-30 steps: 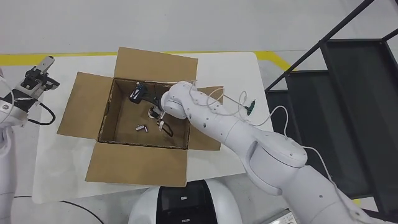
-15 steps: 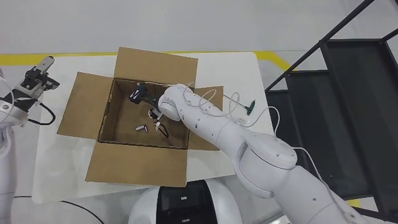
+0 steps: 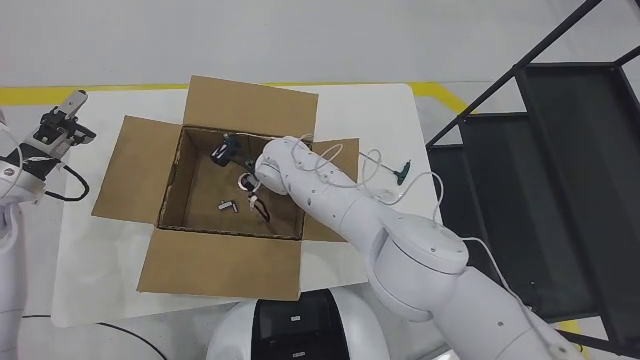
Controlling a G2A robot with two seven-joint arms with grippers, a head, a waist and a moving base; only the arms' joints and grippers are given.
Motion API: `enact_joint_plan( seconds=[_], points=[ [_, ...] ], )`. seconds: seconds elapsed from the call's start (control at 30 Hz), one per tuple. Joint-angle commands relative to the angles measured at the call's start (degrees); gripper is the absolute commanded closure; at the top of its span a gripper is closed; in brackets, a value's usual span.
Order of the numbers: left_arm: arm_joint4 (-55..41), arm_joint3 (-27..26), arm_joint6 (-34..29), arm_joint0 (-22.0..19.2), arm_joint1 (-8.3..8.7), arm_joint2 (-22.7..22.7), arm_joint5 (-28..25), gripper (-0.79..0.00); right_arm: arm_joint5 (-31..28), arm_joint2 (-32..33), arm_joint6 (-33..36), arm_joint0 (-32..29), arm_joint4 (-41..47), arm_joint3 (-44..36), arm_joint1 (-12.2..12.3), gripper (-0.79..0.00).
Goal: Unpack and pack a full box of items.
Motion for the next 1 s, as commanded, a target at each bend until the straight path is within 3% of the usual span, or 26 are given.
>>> enact_joint_plan(
  seconds=[0.0, 0.33, 0.97],
  points=[
    [0.0, 0.0, 0.0, 0.0, 0.0, 0.0, 0.0, -0.785, -0.07, 0.13, -0.07, 0.08, 0.08, 0.66, -0.34, -0.188],
    [0.0, 0.0, 0.0, 0.0, 0.0, 0.0, 0.0, -0.785, -0.61, 0.69, -0.25, 0.52, -0.09, 3.44, -1.85, -0.003],
    [0.0, 0.0, 0.0, 0.0, 0.0, 0.0, 0.0, -0.785, -3.67, 1.25, -2.22, 1.53, -4.34, 1.58, -1.91, 0.0]
  ],
)
